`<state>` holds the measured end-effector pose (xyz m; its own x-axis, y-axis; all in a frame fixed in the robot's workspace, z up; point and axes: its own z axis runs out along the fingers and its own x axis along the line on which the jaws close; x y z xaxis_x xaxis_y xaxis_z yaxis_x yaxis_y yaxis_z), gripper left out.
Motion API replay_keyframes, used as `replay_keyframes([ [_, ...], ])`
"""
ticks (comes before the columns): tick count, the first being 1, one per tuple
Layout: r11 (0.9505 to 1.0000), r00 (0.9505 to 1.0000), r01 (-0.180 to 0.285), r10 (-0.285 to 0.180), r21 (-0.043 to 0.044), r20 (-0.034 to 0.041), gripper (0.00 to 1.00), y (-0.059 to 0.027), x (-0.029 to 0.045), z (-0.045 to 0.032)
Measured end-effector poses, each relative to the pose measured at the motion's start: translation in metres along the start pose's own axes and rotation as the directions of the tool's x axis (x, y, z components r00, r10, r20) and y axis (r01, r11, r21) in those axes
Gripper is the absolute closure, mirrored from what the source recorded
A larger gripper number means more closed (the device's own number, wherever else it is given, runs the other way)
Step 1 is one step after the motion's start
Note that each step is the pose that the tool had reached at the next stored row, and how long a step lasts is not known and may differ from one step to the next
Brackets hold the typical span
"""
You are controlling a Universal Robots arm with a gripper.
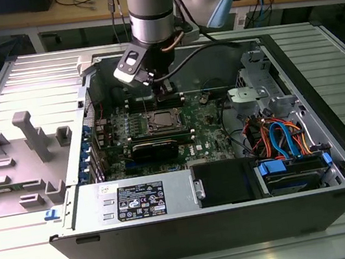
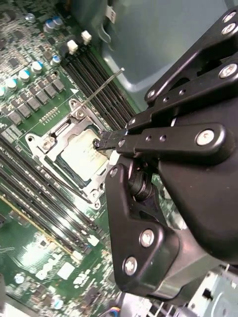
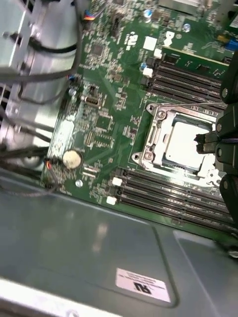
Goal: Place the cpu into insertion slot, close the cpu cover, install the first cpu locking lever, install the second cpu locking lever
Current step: 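Install the first cpu locking lever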
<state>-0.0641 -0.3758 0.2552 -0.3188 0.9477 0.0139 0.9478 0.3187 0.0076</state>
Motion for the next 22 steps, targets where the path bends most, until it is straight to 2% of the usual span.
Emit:
replay_keyframes([
  [2,0.9987,0.9987,0.050,-0.050,0.0008,-0.0002,0.89,0.0000,0.0000,-0.0001],
  [7,0.9921,0.9921,0.126,-0.126,0.0018,-0.0011,0.89,0.0000,0.0000,0.0000],
  [13,0.9796,0.9796,0.201,-0.201,0.0021,-0.0028,0.89,0.0000,0.0000,0.0000],
  [22,0.9777,0.9777,0.210,-0.210,0.0023,-0.0028,0.89,0.0000,0.0000,0.0000],
])
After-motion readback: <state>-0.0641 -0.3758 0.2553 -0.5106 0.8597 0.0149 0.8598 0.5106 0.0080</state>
